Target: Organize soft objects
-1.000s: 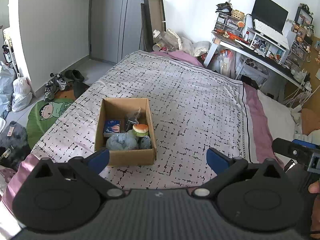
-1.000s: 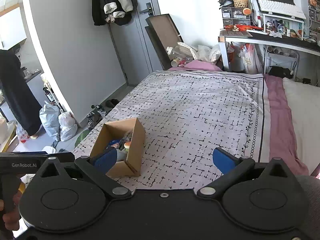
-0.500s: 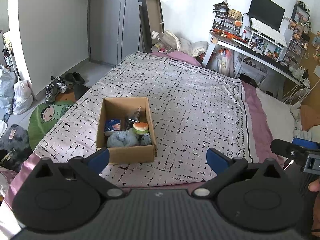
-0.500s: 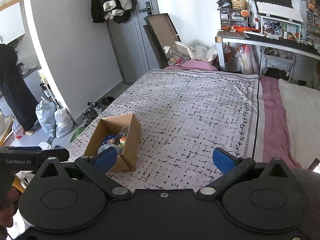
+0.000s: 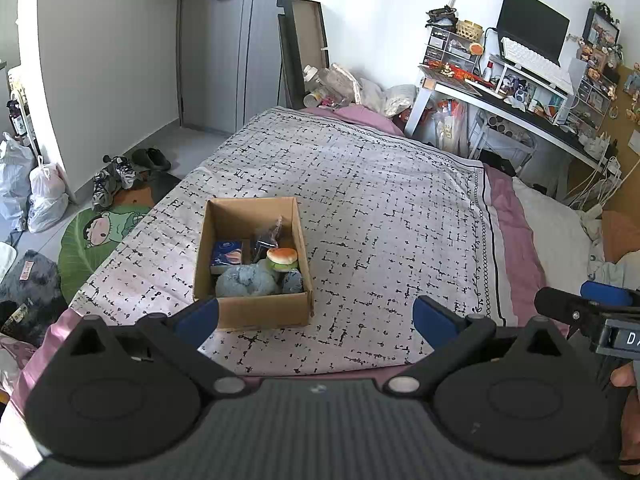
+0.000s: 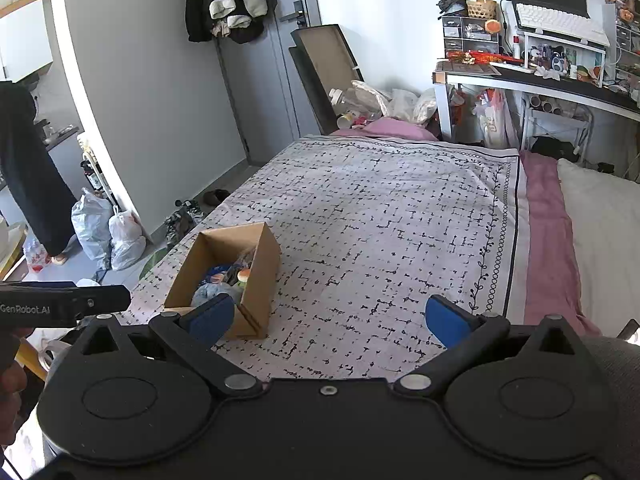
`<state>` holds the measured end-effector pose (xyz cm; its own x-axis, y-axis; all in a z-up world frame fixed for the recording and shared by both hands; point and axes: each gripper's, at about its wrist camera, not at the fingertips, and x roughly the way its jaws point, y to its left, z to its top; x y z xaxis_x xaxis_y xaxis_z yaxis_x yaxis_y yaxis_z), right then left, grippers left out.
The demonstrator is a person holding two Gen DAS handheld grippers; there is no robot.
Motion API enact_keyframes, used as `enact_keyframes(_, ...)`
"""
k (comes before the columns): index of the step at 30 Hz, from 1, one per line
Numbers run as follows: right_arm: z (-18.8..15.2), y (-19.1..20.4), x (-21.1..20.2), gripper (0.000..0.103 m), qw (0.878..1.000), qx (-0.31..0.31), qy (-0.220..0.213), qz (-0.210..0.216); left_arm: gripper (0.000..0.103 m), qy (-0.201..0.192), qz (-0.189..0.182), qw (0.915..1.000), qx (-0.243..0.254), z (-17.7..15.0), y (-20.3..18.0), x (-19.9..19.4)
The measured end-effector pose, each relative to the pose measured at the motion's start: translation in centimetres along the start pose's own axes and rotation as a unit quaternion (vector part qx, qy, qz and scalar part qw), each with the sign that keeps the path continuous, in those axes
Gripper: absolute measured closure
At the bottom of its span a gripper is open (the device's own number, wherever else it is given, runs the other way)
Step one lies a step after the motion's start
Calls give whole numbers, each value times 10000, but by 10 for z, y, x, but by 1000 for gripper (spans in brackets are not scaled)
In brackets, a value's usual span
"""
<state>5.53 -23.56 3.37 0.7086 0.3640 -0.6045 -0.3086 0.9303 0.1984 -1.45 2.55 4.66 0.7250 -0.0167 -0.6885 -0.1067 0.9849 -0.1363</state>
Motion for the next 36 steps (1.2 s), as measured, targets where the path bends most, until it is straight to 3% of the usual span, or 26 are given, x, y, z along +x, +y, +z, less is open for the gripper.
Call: enact_keyframes(36, -4, 1, 4, 0, 9999, -1, 78, -73, 1, -8, -13, 10000, 74, 1, -2, 4)
